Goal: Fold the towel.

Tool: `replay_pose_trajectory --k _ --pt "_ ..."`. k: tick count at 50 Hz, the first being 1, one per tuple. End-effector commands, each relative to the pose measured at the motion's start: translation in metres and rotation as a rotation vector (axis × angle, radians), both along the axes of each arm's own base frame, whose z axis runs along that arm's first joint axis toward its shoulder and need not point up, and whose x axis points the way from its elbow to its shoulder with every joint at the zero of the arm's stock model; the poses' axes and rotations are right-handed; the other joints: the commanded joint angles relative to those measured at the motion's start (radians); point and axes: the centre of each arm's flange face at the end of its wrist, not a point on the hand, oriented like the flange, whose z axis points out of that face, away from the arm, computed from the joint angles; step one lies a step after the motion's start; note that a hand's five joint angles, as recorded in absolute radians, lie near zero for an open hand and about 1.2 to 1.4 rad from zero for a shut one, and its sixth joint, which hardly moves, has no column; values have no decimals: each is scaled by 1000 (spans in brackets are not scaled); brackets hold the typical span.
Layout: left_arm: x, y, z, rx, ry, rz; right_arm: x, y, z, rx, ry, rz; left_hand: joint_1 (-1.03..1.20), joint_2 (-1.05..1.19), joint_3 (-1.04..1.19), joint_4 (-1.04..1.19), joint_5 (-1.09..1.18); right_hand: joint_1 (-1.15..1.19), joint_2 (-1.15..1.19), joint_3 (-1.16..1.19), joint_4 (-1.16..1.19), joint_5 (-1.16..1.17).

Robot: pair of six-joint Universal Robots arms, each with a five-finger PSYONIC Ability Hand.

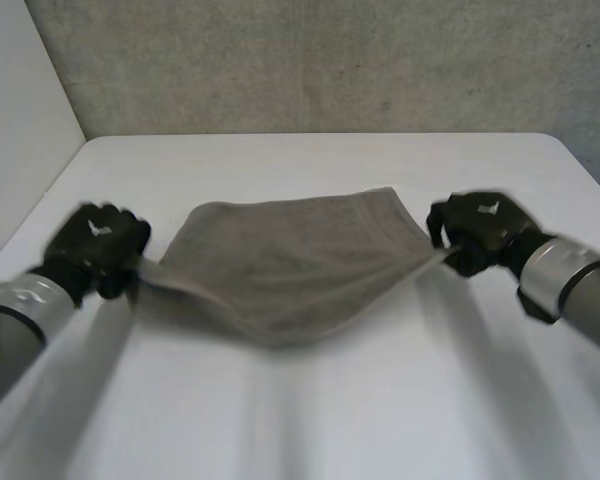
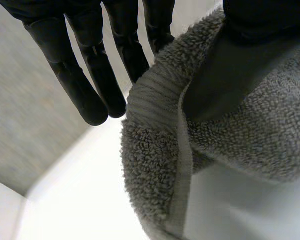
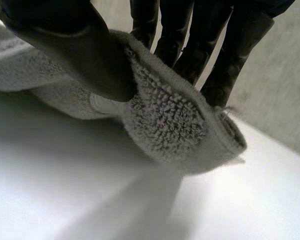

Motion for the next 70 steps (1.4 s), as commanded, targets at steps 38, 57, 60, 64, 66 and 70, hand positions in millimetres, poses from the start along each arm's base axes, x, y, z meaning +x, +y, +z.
replay_pose_trajectory --k 38,57,60,64,66,70 --pt "-52 -105 109 -155 249 -14 81 -74 157 -617 155 1 65 50 21 43 37 59 67 62 60 54" --pt "-42 -95 223 -491 654 -111 71 -59 224 -764 -100 -14 65 50 21 43 37 59 67 62 60 54" --pt "-44 -99 180 -389 591 -94 73 -64 199 -679 -47 6 65 50 21 43 37 59 67 62 60 54" --pt "-45 -103 109 -258 450 -74 75 -69 162 -558 6 51 65 50 21 43 37 59 67 62 60 54" --pt "-44 -103 87 -227 397 -64 78 -71 122 -436 45 97 65 50 21 43 37 59 67 62 60 54" --pt "-41 -101 17 -156 236 -48 79 -70 77 -327 92 135 65 50 21 43 37 59 67 62 60 54"
